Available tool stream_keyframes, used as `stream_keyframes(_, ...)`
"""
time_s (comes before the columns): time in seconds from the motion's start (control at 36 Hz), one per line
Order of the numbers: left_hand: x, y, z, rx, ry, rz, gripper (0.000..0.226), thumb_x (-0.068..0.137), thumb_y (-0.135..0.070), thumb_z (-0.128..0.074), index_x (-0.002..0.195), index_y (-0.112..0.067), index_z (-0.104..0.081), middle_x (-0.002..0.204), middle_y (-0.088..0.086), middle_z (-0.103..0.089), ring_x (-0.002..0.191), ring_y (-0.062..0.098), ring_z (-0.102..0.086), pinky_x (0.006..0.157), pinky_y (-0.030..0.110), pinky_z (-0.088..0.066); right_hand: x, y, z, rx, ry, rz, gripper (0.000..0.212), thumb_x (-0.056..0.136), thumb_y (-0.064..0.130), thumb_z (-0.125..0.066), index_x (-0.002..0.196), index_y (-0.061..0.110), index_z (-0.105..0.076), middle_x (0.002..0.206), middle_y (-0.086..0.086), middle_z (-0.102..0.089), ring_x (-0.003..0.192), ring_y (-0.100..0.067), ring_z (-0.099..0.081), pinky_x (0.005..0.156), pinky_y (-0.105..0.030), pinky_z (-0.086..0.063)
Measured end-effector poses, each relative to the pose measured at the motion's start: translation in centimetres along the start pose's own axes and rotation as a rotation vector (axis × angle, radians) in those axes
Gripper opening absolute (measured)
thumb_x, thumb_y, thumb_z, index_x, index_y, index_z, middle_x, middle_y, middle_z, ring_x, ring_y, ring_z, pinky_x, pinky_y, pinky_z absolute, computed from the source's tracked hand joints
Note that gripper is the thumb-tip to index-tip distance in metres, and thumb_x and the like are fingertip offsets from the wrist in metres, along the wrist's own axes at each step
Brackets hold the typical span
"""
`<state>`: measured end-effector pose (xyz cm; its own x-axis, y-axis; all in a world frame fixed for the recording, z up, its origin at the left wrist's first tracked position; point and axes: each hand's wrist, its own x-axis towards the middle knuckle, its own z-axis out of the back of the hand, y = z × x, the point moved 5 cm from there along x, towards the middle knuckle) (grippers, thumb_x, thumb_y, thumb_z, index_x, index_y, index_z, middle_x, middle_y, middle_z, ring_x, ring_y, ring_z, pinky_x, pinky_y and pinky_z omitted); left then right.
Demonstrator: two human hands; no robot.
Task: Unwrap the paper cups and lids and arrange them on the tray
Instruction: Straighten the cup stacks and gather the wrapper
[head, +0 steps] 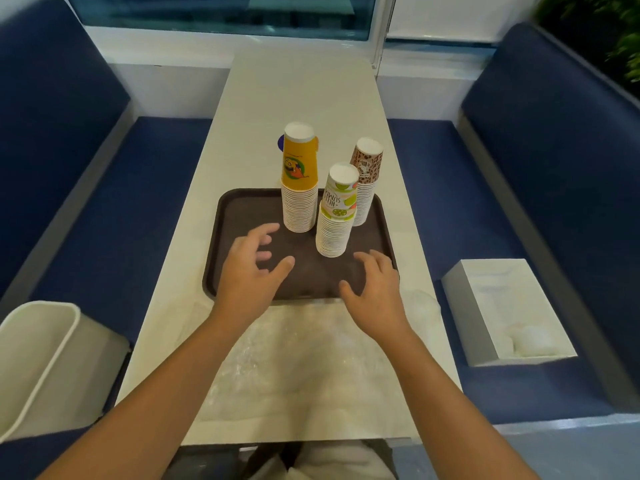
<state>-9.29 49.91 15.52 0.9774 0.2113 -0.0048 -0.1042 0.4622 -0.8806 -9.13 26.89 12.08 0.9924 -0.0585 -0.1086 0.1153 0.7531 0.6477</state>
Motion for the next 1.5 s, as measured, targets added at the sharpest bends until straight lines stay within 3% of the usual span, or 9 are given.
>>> stream_keyframes(0.11,-2.7,-0.2,-0.5,-0.004,0.041,-0.05,0.052,0.091,-0.033,-0.079,0.136,-0.045,-0.056,0.129,-0.012,-0.053,0.112,0.001,-0.059,0.089,0.024,-0.056,-2.3,0.0,0.8,0.005,-0.071,0.02,0.06,0.095,0.036,-0.069,0.15,0.029,-0.044,0.164,0.004,-0.027,0.149,-0.02,-0.027,0.114,-0.038,-0.038)
stream_keyframes(0.25,-5.1,-2.0,-2.3,0.028,0.114,-0.115,0.057,0.088,-0.037,-0.081,0.139,-0.043,-0.056,0.131,-0.013,-0.052,0.114,0.003,-0.058,0.089,0.019,-0.051,-5.0,-0.5,3.4,0.028,-0.201,0.025,0.061,0.096,0.035,-0.07,0.15,0.032,-0.042,0.164,0.005,-0.026,0.15,-0.017,-0.025,0.115,-0.034,-0.035)
stream_keyframes(0.44,-6.9,-5.7,-5.9,0.003,0.233,-0.178,0.065,0.086,-0.037,-0.083,0.143,-0.042,-0.053,0.133,-0.012,-0.05,0.116,0.006,-0.057,0.099,0.029,-0.054,-7.2,-2.9,8.3,0.032,-0.374,0.005,0.058,0.096,0.034,-0.068,0.148,0.028,-0.043,0.163,0.002,-0.029,0.15,-0.019,-0.026,0.114,-0.033,-0.032)
stream_keyframes(0.61,-8.2,-8.8,-11.0,-0.004,0.363,-0.243,0.069,0.086,-0.043,-0.082,0.145,-0.044,-0.047,0.137,-0.012,-0.048,0.12,0.006,-0.055,0.101,0.031,-0.053,-8.8,-7.3,12.3,0.045,-0.484,-0.064,0.055,0.097,0.029,-0.067,0.147,0.024,-0.044,0.159,-0.002,-0.034,0.143,-0.024,-0.032,0.112,-0.049,-0.044)
stream_keyframes(0.75,-9.7,-11.0,-17.0,0.019,0.475,-0.317,0.069,0.086,-0.048,-0.081,0.143,-0.052,-0.042,0.132,-0.012,-0.047,0.117,0.004,-0.054,0.099,0.027,-0.051,-10.7,-12.1,15.4,0.075,-0.521,-0.177,0.053,0.099,0.026,-0.062,0.148,0.019,-0.045,0.16,-0.006,-0.032,0.143,-0.029,-0.03,0.113,-0.042,-0.036)
stream_keyframes(0.94,-11.4,-13.4,-26.4,0.038,0.627,-0.321,0.074,0.088,-0.042,-0.081,0.148,-0.047,-0.038,0.14,-0.012,-0.045,0.121,0.005,-0.052,0.094,0.022,-0.049,-11.8,-21.3,18.9,0.071,-0.53,-0.375,0.051,0.1,0.027,-0.059,0.148,0.022,-0.042,0.158,-0.004,-0.034,0.141,-0.029,-0.032,0.114,-0.045,-0.036)
stream_keyframes(1.14,-11.1,-14.8,-36.6,0.129,0.703,-0.252,0.083,0.084,-0.042,-0.085,0.149,-0.047,-0.034,0.151,-0.008,-0.039,0.132,0.018,-0.051,0.107,0.043,-0.055,-9.3,-32.4,21.0,0.012,-0.432,-0.577,0.058,0.101,0.032,-0.062,0.153,0.026,-0.035,0.161,-0.006,-0.032,0.142,-0.031,-0.037,0.113,-0.045,-0.042)
stream_keyframes(1.5,-8.8,-10.4,-52.8,0.329,0.761,-0.091,0.086,0.086,-0.047,-0.082,0.152,-0.044,-0.029,0.149,-0.001,-0.038,0.131,0.022,-0.052,0.107,0.042,-0.053,0.7,-49.2,18.1,-0.272,-0.019,-0.56,0.073,0.099,0.036,-0.062,0.158,0.025,-0.02,0.166,-0.011,-0.02,0.15,-0.038,-0.025,0.116,-0.051,-0.04)
